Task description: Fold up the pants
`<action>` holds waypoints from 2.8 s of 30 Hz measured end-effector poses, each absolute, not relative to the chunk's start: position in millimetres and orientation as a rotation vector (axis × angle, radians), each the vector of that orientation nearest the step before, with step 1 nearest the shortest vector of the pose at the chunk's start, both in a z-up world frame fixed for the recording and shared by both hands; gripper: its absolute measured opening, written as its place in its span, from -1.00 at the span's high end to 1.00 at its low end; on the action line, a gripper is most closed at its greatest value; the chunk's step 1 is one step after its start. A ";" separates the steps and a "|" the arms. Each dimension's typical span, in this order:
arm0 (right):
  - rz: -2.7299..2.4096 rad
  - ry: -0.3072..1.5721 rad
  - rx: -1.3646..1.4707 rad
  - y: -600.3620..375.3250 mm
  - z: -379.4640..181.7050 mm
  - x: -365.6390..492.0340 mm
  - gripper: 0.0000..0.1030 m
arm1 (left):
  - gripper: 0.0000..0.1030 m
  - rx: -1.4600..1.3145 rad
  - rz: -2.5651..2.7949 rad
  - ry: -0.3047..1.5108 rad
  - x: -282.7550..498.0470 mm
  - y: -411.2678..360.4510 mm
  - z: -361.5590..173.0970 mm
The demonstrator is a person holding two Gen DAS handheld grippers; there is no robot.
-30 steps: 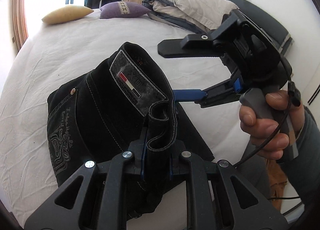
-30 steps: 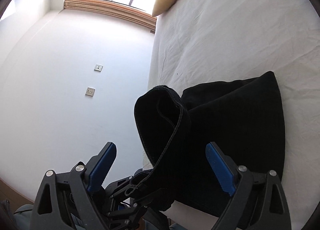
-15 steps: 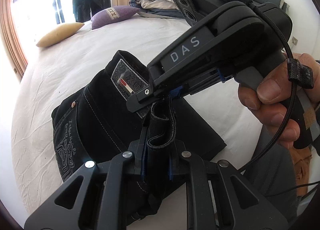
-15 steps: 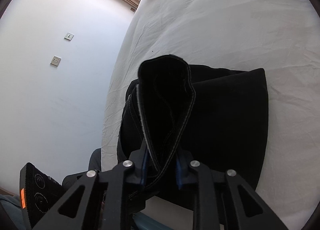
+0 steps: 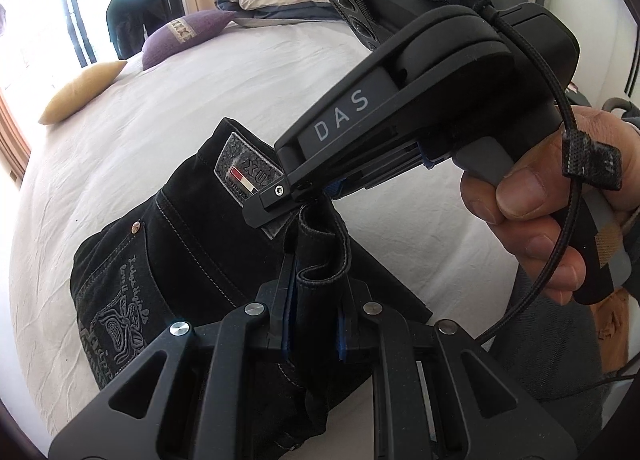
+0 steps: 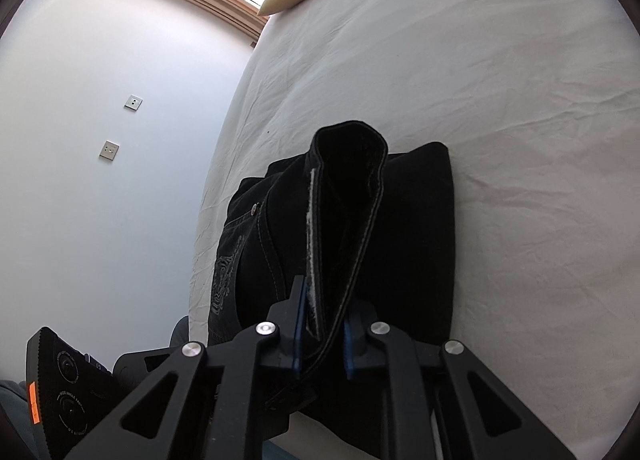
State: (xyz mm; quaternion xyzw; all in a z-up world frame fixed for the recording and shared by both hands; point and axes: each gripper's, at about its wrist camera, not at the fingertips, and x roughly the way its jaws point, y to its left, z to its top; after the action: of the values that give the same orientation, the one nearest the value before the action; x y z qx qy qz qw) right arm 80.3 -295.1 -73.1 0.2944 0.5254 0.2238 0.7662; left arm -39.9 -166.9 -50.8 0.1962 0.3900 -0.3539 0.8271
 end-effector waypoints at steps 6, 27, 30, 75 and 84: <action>0.483 1.149 0.759 -317.2 -120.1 76.2 0.67 | 0.72 0.489 -0.761 0.877 -34.6 -179.7 -88.2; 0.640 1.141 0.865 -281.8 -100.9 54.0 -0.20 | -0.12 -0.061 -0.783 0.960 50.4 4.0 -44.8; 0.551 1.217 0.973 -294.8 -142.0 48.1 0.73 | -0.12 -0.089 -0.795 0.984 79.9 -3.6 -38.0; 0.553 1.090 1.102 -304.0 -131.5 44.8 0.05 | -0.13 -0.271 -1.079 1.113 4.0 108.5 -98.3; 0.401 1.060 0.901 -333.3 -91.1 42.8 -0.36 | -0.41 -0.316 -0.833 1.047 35.6 149.8 -79.6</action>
State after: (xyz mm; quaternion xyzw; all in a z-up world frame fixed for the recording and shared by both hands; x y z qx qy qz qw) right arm 42.8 -333.3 -91.1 0.4120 0.4847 0.1834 0.7494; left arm 35.5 149.8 -79.6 -0.1460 0.4833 -0.3843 0.7730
